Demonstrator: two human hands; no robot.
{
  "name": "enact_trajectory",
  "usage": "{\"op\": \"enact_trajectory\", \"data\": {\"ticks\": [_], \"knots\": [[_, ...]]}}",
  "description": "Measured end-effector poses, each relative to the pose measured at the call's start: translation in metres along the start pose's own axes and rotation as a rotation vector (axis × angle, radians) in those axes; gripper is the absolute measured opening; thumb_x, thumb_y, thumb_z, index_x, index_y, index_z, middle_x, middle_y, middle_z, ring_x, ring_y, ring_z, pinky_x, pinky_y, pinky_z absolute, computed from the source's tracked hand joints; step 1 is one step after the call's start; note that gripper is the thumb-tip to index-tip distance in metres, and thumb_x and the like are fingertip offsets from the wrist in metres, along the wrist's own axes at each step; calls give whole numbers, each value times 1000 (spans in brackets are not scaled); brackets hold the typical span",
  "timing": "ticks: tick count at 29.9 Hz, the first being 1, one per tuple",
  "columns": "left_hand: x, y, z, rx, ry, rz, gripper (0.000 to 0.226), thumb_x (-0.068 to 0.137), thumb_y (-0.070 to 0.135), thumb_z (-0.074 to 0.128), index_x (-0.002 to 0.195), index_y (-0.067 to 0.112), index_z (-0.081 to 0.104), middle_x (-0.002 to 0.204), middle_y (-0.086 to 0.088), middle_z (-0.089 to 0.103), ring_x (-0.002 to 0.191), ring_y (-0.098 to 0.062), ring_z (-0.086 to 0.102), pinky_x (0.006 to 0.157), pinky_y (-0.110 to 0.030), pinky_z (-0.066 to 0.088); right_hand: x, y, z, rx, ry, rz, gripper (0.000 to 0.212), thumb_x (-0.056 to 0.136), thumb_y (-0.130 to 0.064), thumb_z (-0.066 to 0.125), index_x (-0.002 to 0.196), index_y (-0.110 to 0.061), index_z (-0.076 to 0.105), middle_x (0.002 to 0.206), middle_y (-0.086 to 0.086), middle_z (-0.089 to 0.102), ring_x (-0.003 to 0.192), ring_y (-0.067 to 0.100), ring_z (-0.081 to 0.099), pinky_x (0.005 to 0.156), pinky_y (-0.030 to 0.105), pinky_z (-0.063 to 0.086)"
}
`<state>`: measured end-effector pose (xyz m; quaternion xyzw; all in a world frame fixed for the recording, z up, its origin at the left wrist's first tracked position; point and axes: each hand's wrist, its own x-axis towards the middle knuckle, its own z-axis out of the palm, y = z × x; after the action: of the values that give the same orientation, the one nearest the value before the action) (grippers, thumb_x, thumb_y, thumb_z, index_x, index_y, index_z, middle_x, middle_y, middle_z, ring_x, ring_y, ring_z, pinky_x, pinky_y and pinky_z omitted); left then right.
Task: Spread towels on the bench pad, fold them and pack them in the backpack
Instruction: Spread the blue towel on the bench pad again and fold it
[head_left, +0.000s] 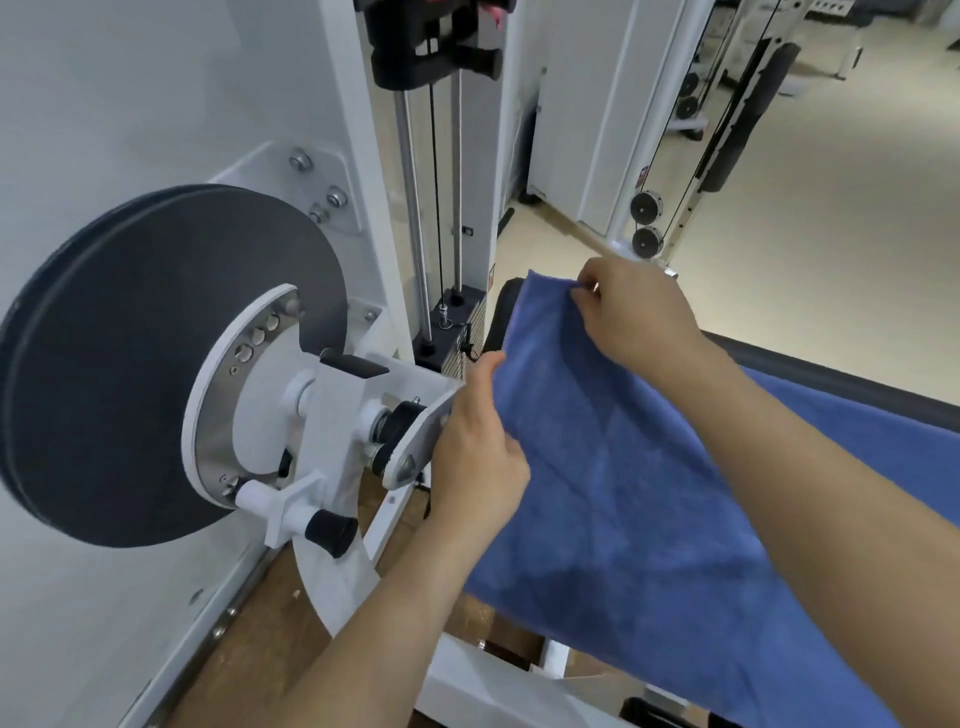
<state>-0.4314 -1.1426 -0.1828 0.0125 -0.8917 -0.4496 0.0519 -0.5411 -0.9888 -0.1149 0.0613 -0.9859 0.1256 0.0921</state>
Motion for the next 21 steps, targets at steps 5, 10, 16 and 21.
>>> {"op": "enact_trajectory", "data": {"ticks": [5, 10, 16, 21], "knots": [[-46, -51, 9, 258, 64, 110, 48, 88, 4, 56, 126, 32, 44, 113, 0, 54, 88, -24, 60, 69, -43, 55, 16, -1, 16, -63, -12, -45, 22, 95, -21, 43, 93, -7, 61, 91, 14, 65, 82, 36, 56, 65, 37, 43], [-61, -76, 6, 204, 148, 34, 24, 96, 9, 54, 117, 18, 63, 110, 7, 60, 96, -9, 60, 79, -22, 48, 10, -6, 30, -98, 95, -78, 21, 94, -23, 44, 98, -7, 57, 96, 11, 58, 87, 32, 52, 61, 35, 39], [-71, -83, -7, -5, 163, -135, 15, 92, 25, 63, 106, 28, 58, 90, 23, 57, 85, 1, 54, 68, -4, 40, 10, -11, 34, -100, 147, -112, 22, 95, -18, 46, 104, -8, 63, 105, 13, 51, 97, 32, 47, 64, 34, 35], [-79, -80, -11, -139, 87, -363, 29, 88, 29, 69, 109, 38, 50, 87, 22, 54, 79, 1, 56, 62, -5, 43, 18, -23, 34, -116, 38, -85, 29, 87, -6, 45, 106, -12, 67, 97, 11, 66, 86, 34, 59, 59, 32, 41]]}}
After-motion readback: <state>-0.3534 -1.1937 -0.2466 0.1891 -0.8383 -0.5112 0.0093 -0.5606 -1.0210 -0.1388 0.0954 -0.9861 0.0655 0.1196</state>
